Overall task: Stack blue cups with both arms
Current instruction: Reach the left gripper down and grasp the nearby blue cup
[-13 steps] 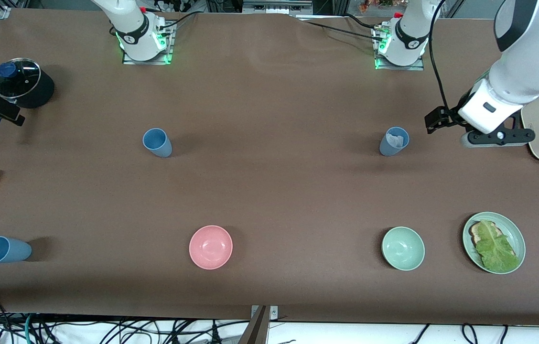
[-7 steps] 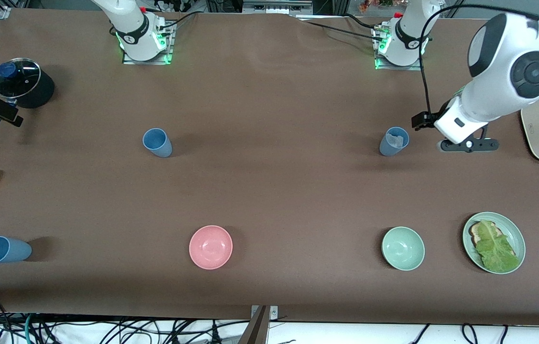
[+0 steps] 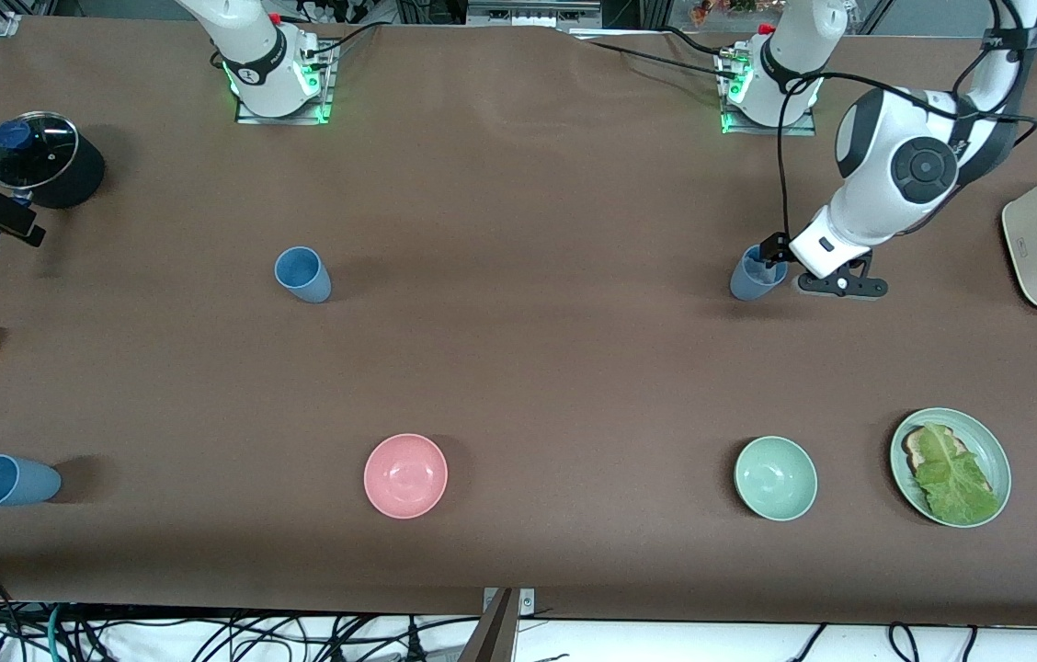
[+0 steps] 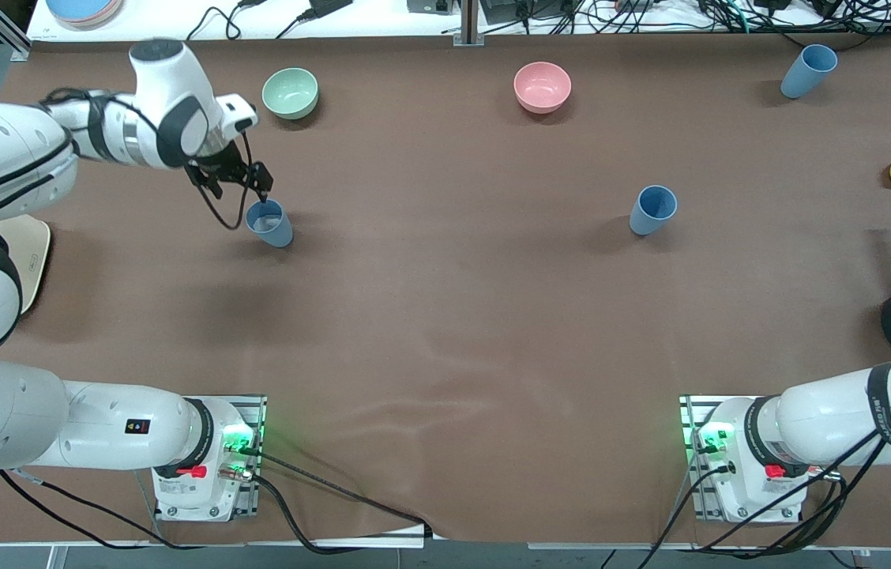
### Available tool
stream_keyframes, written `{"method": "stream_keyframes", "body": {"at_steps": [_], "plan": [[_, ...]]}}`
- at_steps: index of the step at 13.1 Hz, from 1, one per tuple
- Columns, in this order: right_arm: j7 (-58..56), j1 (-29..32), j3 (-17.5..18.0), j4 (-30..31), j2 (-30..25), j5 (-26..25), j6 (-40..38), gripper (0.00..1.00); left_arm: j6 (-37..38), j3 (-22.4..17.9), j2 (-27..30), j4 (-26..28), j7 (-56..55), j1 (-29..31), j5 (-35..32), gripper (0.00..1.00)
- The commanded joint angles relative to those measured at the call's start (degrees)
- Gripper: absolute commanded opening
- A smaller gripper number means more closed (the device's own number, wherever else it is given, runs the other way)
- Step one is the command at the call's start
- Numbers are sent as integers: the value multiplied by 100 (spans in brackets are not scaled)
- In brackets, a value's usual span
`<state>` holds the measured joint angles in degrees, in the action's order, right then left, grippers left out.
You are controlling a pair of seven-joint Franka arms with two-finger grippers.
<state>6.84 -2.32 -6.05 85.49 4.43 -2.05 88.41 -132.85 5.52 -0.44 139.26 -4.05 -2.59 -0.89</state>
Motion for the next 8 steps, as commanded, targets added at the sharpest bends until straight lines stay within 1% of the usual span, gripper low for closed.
{"method": "stream_keyframes", "body": {"at_steps": [1, 2, 3, 5, 6, 8], "plan": [[-25, 73, 52, -155, 93, 3, -17, 100, -556, 37, -87, 399, 141, 75, -104, 97], [-25, 73, 60, -155, 93, 3, -17, 100, -653, 37, -183, 426, 168, 84, -104, 90], [-25, 73, 52, -155, 93, 3, -17, 100, -680, 37, -228, 453, 168, 84, -104, 65], [-25, 73, 60, -155, 93, 3, -17, 100, -672, 46, -281, 453, 168, 75, -104, 17], [-25, 73, 52, -155, 93, 3, -17, 100, -646, 46, -264, 444, 185, 75, -104, 0], [-25, 73, 60, -155, 93, 3, -17, 100, -610, 46, -264, 444, 185, 66, -104, 0]]}}
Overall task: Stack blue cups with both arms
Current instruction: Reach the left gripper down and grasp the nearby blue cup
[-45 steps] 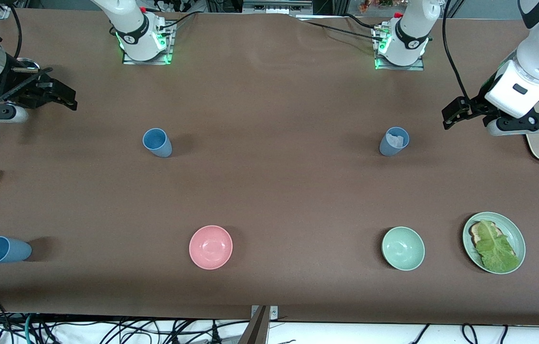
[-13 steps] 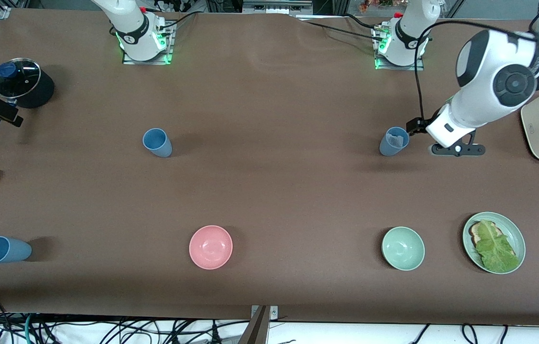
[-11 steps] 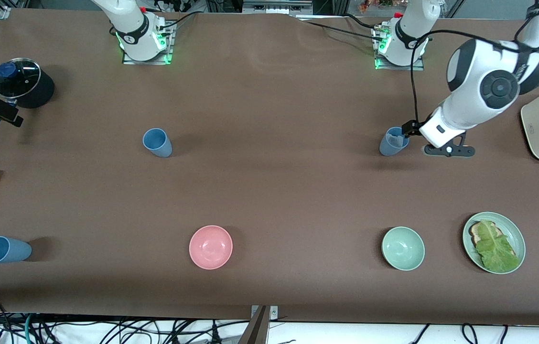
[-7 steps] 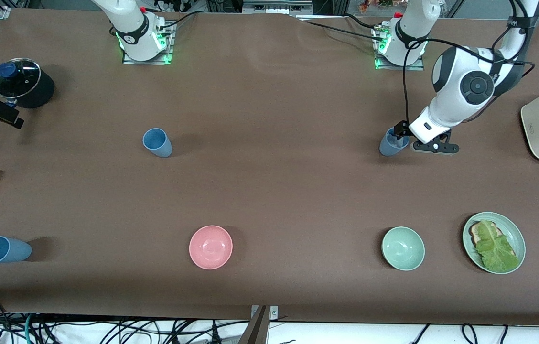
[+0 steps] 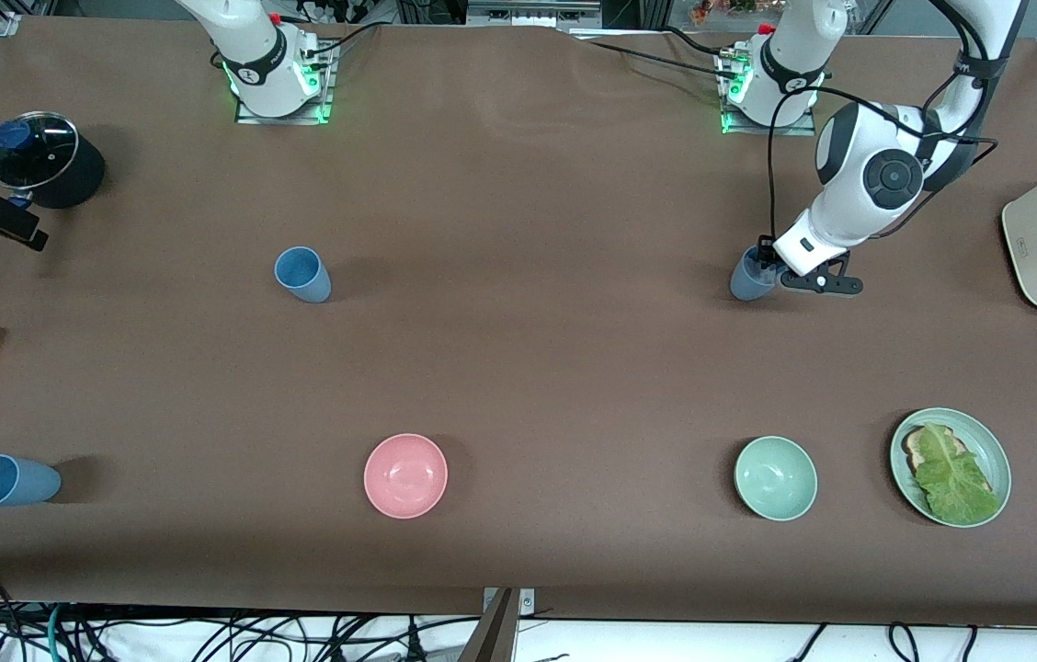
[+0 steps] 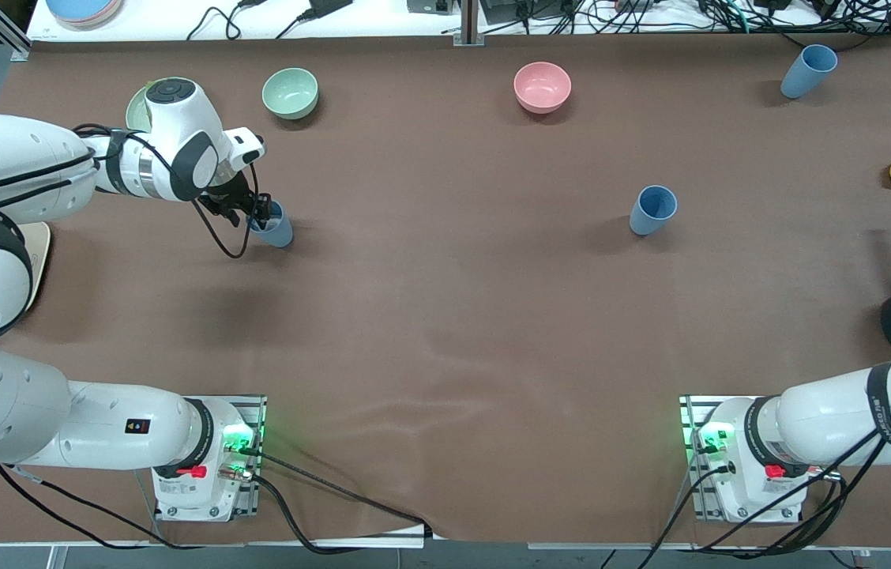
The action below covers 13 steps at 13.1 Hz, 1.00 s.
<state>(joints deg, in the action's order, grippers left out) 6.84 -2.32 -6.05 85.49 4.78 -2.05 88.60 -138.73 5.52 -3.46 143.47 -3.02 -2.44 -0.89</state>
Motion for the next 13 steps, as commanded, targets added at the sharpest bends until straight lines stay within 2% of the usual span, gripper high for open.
{"method": "stream_keyframes", "body": {"at_steps": [1, 6, 9, 10, 12, 13], "plan": [[-25, 73, 60, -155, 58, 3, -36, 100, -5, 46, 47, 15, 99, 51, -104, 0], [-25, 73, 60, -155, 58, 12, -36, 100, 3, 37, 55, -12, 398, 60, -95, 0], [-25, 73, 60, -155, 58, 12, -27, 100, 354, 46, 108, -213, 442, 34, -95, 0], [-25, 65, 60, -155, 66, 12, -27, 100, 512, 54, 160, -309, 425, 7, -95, 0], [-25, 65, 60, -155, 84, 21, -27, 100, 1108, 72, 161, -852, 407, -54, -43, 0], [-25, 65, 60, -155, 84, 12, -27, 100, 1268, 237, 117, -1116, 329, -150, -8, 0]]}}
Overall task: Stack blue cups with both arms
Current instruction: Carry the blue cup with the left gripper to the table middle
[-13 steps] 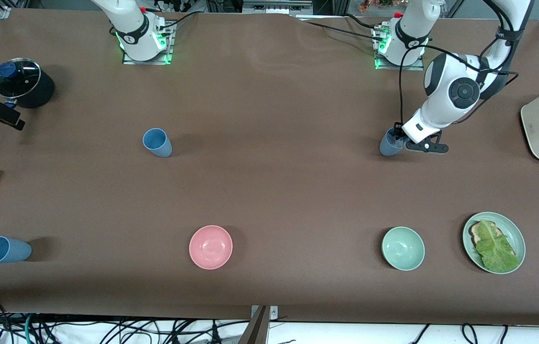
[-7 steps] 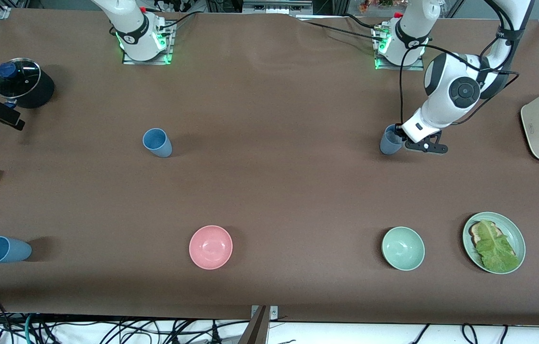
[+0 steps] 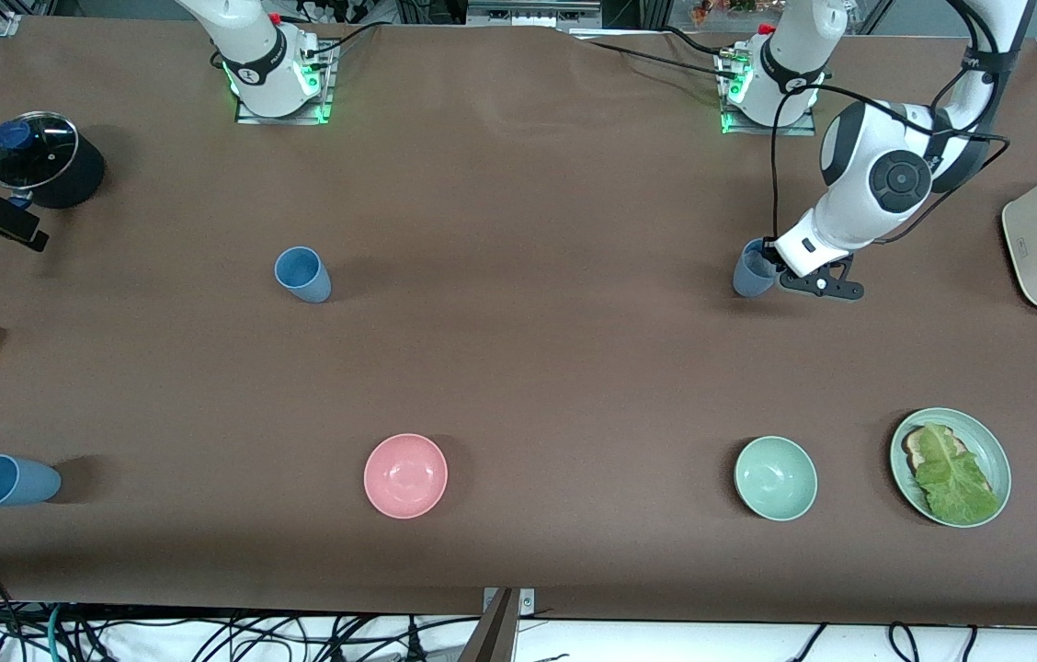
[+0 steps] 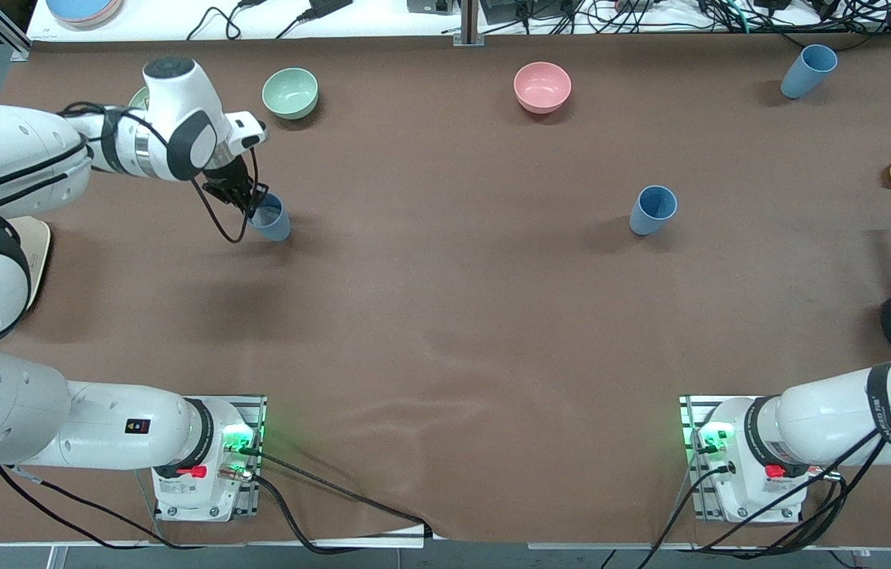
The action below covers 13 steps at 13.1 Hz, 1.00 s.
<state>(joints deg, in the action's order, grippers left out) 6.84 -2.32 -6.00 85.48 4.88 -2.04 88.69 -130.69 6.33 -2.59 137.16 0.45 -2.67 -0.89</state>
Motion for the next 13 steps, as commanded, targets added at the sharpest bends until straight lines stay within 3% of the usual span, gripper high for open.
{"method": "stream_keyframes", "body": {"at_steps": [1, 6, 10, 13], "plan": [[-25, 65, 55, -155, 84, 11, -18, 100, 526, 402, -100, -819, -219, -172, 1, 0], [-25, 65, 55, -155, 84, 20, 0, 100, 1572, 1510, -1224, -2779, -2607, -566, 1, 0], [-25, 65, 55, -155, 84, 29, 0, 100, 1494, 1556, -2095, -3484, -3568, -1278, 1, 0], [-25, 65, 55, -155, 75, 20, 0, 100, 985, 1556, -2526, -3520, -3745, -1551, 1, 0]]}}
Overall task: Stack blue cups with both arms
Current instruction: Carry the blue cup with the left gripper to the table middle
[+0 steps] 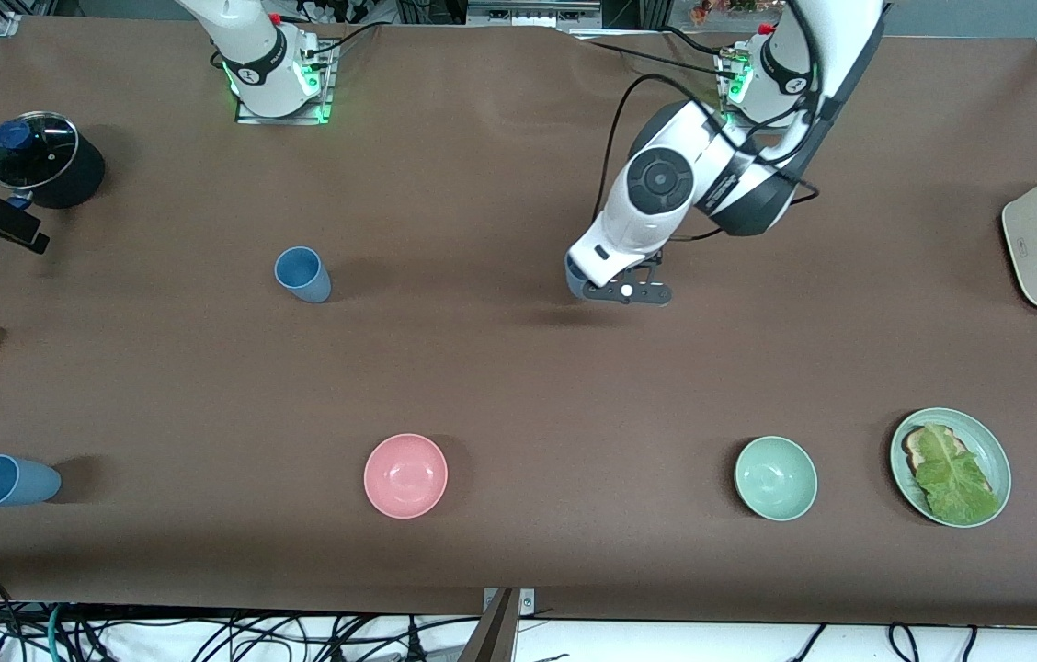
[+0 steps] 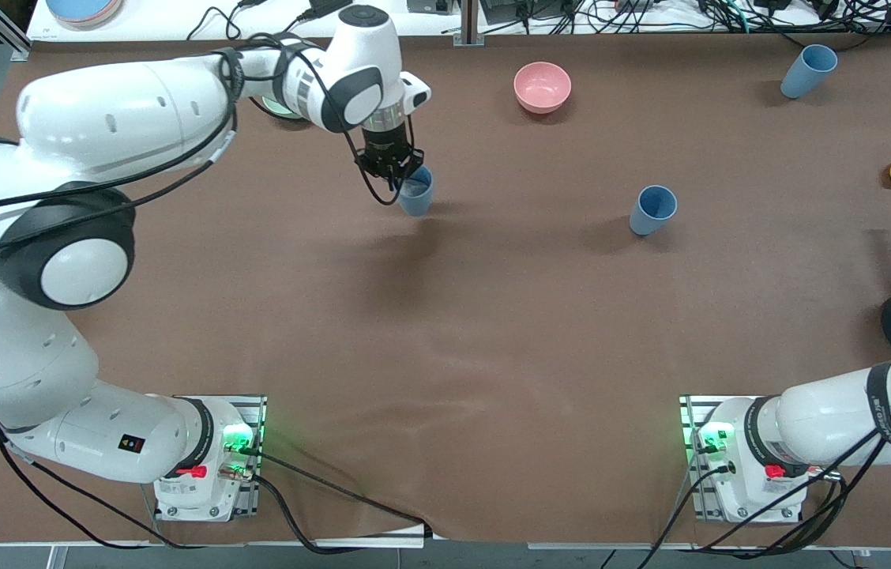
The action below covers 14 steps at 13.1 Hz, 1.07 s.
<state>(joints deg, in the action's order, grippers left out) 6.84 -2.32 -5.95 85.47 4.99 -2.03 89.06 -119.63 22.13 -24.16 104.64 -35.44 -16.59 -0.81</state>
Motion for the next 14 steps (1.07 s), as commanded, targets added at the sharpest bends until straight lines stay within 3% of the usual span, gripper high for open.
{"method": "stream_keyframes", "body": {"at_steps": [1, 5, 6, 7, 12, 14], "plan": [[-25, 65, 50, -145, 72, 19, -55, 100, -218, -24, -475, -269, -209, -247, -42, 0], [-34, 39, 59, -92, 159, 28, -108, 100, -456, -24, -643, -269, -262, -318, -69, 0], [-34, 21, 77, -92, 247, 28, -108, 100, -447, -24, -634, -269, -306, -310, -25, 56], [-25, 4, 103, -92, 335, 28, -108, 100, -395, -24, -582, -225, -541, -292, -33, 100], [-226, -119, 121, -109, 503, -42, -248, 100, 158, -24, 23, -356, -675, -56, -42, 100], [-244, -216, 129, -57, 668, 1, -197, 100, 744, -24, 200, -758, -667, 155, -51, 100]]}}
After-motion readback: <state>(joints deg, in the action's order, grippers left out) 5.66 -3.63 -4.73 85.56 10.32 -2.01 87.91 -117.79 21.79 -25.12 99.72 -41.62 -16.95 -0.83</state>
